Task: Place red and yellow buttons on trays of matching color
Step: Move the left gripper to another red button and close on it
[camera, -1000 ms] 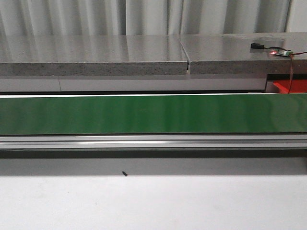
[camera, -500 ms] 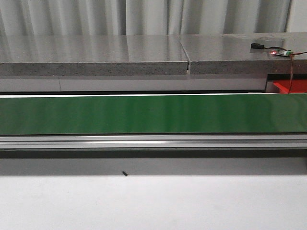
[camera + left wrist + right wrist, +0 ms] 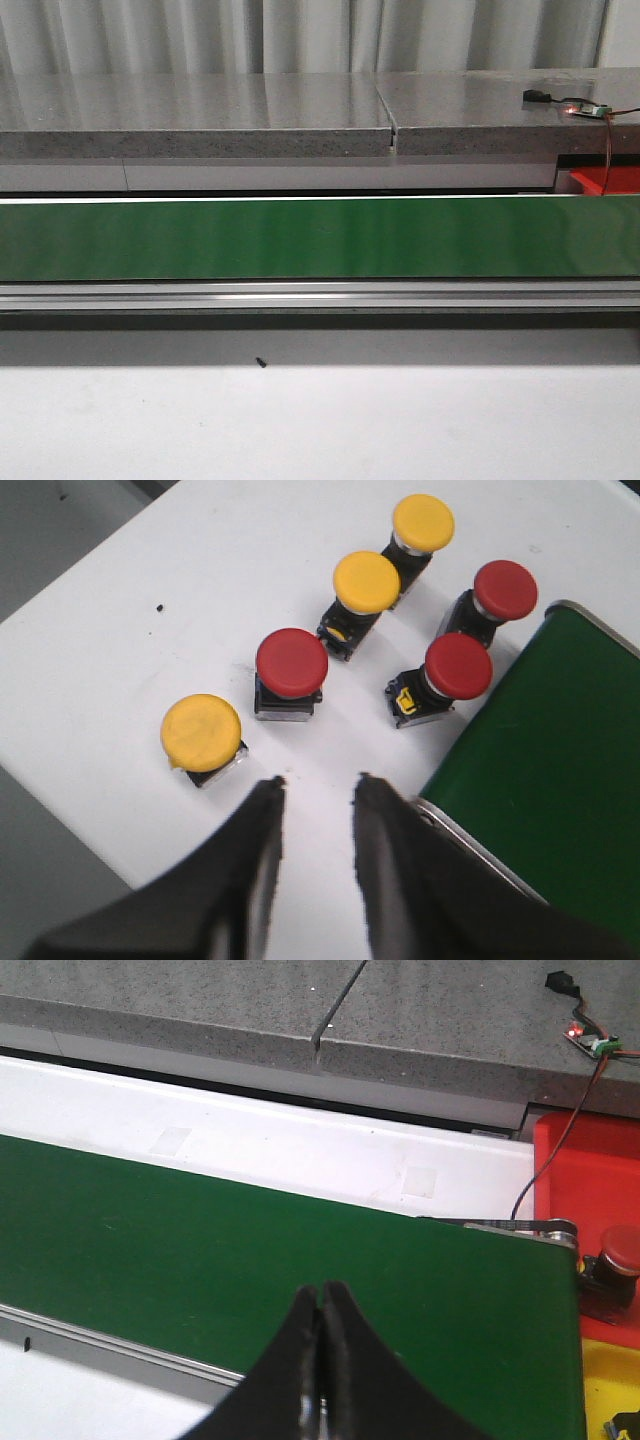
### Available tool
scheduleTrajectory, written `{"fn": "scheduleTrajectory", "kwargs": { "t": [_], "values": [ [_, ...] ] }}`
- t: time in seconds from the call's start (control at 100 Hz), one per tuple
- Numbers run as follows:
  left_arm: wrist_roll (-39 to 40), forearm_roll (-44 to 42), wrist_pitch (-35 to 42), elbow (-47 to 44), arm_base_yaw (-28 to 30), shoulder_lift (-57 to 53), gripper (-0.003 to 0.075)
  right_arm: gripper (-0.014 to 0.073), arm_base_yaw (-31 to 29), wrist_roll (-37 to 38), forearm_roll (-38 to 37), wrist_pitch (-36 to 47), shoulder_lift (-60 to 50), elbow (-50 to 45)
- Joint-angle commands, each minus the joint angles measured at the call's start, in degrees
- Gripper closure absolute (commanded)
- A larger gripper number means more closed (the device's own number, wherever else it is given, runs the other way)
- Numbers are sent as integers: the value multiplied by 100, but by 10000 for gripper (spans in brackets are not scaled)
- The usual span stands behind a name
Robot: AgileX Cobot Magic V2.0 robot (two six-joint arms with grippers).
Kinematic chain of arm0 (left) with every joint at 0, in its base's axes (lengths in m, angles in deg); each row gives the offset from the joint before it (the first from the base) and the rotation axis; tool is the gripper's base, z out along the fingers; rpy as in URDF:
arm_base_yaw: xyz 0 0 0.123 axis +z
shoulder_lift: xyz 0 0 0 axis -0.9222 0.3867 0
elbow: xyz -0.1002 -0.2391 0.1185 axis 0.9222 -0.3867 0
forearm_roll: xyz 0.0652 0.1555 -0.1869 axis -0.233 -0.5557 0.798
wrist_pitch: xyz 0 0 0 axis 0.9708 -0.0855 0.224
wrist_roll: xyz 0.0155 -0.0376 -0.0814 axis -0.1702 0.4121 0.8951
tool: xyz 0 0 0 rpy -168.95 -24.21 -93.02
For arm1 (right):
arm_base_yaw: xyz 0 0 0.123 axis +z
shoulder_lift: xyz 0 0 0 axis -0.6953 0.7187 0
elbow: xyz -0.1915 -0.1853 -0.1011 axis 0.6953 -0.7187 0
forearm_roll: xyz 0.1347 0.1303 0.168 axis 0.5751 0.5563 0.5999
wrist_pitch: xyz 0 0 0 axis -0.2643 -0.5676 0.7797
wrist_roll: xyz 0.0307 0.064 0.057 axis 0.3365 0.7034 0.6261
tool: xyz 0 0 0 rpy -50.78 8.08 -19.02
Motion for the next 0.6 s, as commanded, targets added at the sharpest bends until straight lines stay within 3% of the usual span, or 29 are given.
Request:
{"fn": "scheduleTrajectory", "kwargs": {
  "t": [0.0, 0.06, 0.1, 0.38, 0.59],
  "values": [
    [-22, 101, 171, 429, 84, 214, 267, 661, 0, -46, 112, 321, -28, 143],
    [-22, 101, -159, 722, 84, 499, 158, 661, 0, -46, 112, 321, -28, 143],
    [-22, 86, -484, 1042, 84, 798, 132, 661, 0, -46, 112, 321, -28, 143],
    [-774, 46, -2334, 3096, 84, 2586, 185, 661, 0, -46, 112, 321, -23, 143],
    [-1387, 92, -2757, 3818, -14, 3440, 194, 661, 0, -46, 112, 321, -23, 143]
  ]
}}
